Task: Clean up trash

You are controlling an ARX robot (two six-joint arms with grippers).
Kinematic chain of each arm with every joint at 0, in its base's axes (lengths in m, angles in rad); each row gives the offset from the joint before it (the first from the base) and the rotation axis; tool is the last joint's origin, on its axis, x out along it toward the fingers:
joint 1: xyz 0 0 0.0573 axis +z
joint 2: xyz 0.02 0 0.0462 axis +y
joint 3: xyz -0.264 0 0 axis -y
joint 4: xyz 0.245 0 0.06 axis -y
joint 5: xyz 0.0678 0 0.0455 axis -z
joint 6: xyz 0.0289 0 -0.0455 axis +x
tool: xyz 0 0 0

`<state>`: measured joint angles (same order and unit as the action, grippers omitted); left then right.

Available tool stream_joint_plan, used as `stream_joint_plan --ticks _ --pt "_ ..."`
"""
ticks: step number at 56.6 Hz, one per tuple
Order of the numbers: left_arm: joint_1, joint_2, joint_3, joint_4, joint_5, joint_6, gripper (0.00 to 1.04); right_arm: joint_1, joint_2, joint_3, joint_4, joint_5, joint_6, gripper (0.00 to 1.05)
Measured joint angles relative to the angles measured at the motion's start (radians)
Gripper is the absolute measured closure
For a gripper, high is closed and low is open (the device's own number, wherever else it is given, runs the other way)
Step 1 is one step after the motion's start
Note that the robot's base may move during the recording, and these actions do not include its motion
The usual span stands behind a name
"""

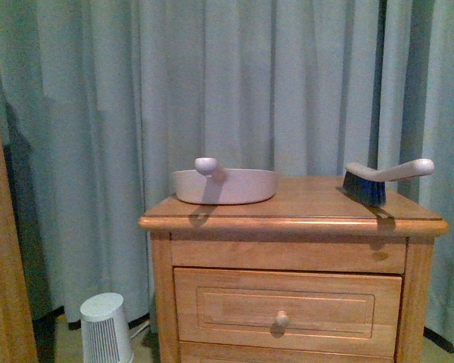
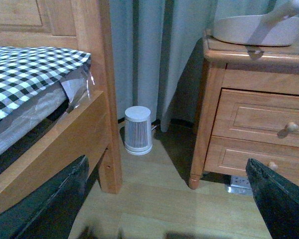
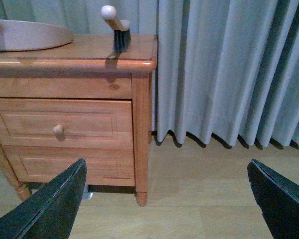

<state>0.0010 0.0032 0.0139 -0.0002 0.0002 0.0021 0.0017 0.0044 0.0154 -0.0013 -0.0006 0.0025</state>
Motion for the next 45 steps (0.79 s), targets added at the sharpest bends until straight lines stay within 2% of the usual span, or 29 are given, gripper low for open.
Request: stream_joint_plan --ticks 45 --pt "0.000 0.000 0.000 0.000 0.000 0.000 0.08 0.000 0.000 0.000 0.000 0.000 0.000 0.07"
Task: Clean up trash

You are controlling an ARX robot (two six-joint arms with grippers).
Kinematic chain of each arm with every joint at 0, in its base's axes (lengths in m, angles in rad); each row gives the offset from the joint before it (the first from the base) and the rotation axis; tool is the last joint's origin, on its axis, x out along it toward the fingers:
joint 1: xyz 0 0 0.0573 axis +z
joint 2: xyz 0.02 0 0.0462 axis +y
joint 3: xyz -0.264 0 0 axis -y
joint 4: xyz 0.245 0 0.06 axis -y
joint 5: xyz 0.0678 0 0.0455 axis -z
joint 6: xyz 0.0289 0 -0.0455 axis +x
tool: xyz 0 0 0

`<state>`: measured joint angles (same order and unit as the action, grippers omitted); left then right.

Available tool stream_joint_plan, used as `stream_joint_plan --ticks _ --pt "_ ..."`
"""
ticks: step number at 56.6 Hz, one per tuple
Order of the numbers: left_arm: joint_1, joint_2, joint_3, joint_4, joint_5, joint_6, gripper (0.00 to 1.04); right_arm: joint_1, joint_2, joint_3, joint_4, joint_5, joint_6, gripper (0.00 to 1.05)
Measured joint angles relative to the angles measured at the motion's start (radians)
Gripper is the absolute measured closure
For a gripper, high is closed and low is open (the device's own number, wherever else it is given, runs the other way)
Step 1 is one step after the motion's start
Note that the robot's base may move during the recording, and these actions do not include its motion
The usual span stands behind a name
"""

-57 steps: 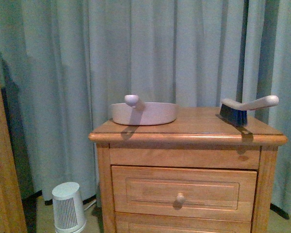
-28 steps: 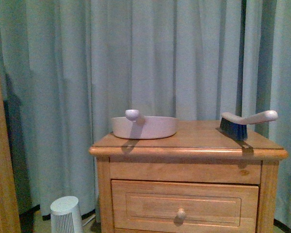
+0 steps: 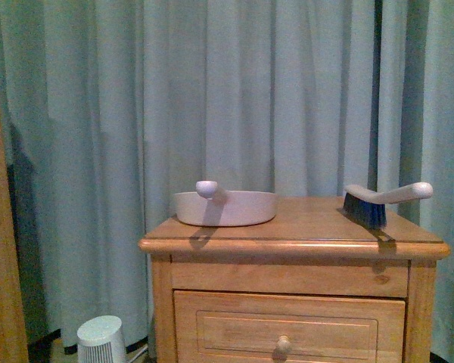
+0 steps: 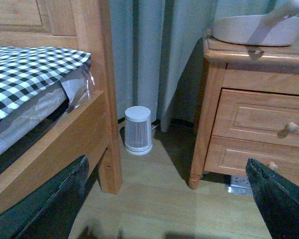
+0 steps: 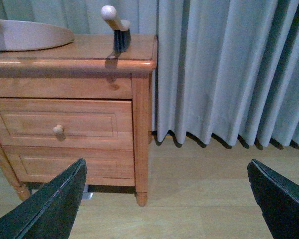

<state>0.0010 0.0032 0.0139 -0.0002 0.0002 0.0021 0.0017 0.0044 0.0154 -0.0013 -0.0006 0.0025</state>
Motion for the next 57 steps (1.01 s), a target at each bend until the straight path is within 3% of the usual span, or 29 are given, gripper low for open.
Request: stream_joint_plan --ticks 57 --pt "0.000 0.001 0.000 0.000 0.000 0.000 0.08 0.000 0.000 0.000 0.000 0.000 0.000 0.07"
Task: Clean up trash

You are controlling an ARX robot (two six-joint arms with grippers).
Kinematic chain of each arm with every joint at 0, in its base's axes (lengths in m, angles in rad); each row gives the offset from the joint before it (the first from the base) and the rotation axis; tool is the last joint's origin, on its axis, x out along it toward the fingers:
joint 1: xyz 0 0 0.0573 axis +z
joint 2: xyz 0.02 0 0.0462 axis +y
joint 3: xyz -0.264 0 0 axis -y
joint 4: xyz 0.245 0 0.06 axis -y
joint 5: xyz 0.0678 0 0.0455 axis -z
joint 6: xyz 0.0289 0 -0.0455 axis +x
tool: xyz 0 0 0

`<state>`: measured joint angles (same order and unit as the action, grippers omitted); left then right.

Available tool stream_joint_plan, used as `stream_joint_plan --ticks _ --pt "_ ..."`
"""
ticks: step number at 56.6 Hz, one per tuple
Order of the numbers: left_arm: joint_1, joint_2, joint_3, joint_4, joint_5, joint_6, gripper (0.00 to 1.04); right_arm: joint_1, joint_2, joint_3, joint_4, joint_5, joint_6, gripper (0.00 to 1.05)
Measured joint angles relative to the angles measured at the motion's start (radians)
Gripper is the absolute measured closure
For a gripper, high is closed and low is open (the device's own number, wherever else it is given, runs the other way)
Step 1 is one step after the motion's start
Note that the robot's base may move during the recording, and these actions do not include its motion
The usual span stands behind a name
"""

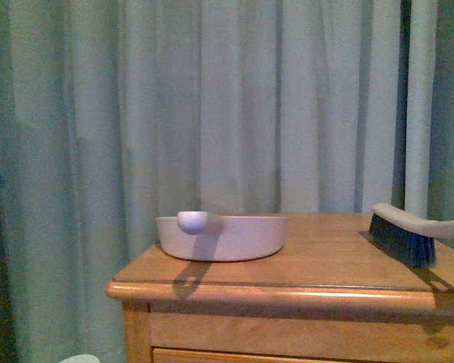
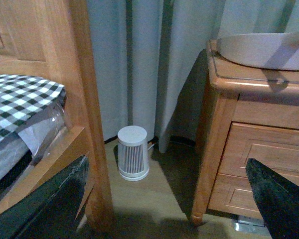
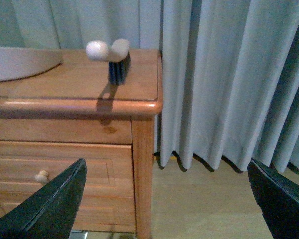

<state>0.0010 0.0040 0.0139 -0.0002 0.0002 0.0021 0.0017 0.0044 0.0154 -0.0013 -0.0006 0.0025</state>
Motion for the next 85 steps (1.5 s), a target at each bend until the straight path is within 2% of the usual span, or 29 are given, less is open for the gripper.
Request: stream_joint_plan --ticks 27,31,35,44,51,57,67,78,85 --pt "0.000 0.001 0.000 -0.002 0.004 -0.001 0.08 0.000 0.000 0.000 0.000 0.000 0.000 0.07" --pt "0.021 0.105 0.061 -0.138 0.119 -0.011 0.08 0.000 0.000 0.000 0.000 0.000 0.000 0.07" --pt "0.008 0.266 0.109 -0.111 0.135 -0.006 0.08 0.000 0.000 0.000 0.000 0.000 0.000 0.07" --pt "-0.074 0.669 0.321 0.123 0.064 0.082 0.08 0.000 0.000 0.000 0.000 0.000 0.000 0.07" --pt "-0.164 0.937 0.527 0.144 -0.006 0.147 0.08 0.000 0.000 0.000 0.000 0.000 0.000 0.07" --pt "-0.248 1.157 0.732 0.106 -0.099 0.185 0.08 0.000 0.000 0.000 0.000 0.000 0.000 0.07" --pt "-0.374 1.429 1.072 -0.029 -0.218 0.154 0.08 0.000 0.000 0.000 0.000 0.000 0.000 0.07" --pt "-0.476 1.642 1.306 -0.168 -0.294 0.077 0.08 0.000 0.000 0.000 0.000 0.000 0.000 0.07" --pt "-0.511 1.750 1.402 -0.244 -0.318 0.053 0.08 0.000 0.000 0.000 0.000 0.000 0.000 0.07"
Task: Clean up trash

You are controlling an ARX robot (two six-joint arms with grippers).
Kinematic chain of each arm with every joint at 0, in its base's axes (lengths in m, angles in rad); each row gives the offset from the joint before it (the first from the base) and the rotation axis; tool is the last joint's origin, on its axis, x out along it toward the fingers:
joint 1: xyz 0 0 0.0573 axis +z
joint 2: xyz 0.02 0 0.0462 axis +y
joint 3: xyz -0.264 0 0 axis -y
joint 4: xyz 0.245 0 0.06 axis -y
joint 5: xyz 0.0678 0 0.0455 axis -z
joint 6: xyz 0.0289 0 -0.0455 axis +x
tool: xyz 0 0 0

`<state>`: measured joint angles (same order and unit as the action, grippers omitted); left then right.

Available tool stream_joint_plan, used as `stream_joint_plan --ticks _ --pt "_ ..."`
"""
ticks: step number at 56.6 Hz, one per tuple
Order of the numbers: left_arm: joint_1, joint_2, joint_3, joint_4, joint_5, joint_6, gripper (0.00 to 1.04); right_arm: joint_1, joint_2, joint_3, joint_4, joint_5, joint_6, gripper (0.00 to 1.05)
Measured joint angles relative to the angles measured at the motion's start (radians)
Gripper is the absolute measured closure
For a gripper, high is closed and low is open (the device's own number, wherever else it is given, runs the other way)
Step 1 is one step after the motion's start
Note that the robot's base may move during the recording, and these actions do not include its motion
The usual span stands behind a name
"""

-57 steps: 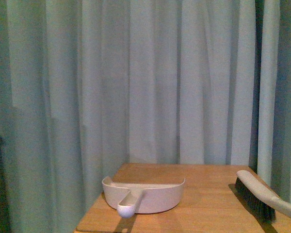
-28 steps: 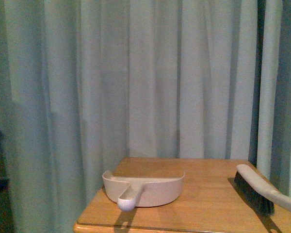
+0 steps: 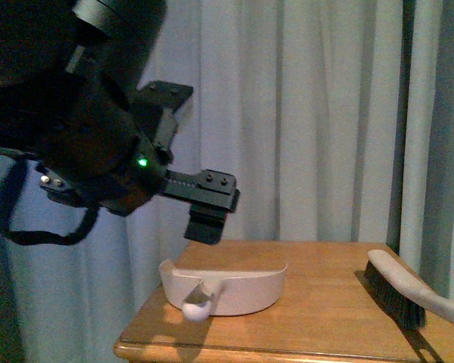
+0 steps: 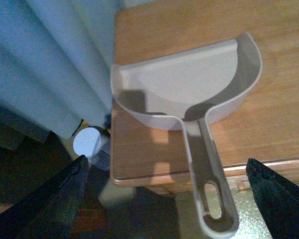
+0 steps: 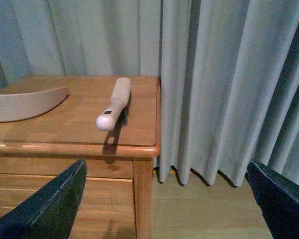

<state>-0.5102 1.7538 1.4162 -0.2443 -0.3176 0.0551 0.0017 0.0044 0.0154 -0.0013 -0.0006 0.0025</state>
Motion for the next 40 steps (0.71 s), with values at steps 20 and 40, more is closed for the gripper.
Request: stream_joint_plan --ticks 20,40 --pt "-0.019 0.192 0.187 -0.151 -0.023 -0.056 0.08 0.000 0.000 0.000 0.000 0.000 0.000 0.07" --pt "0.016 0.280 0.243 -0.228 0.000 -0.143 0.08 0.000 0.000 0.000 0.000 0.000 0.000 0.07"
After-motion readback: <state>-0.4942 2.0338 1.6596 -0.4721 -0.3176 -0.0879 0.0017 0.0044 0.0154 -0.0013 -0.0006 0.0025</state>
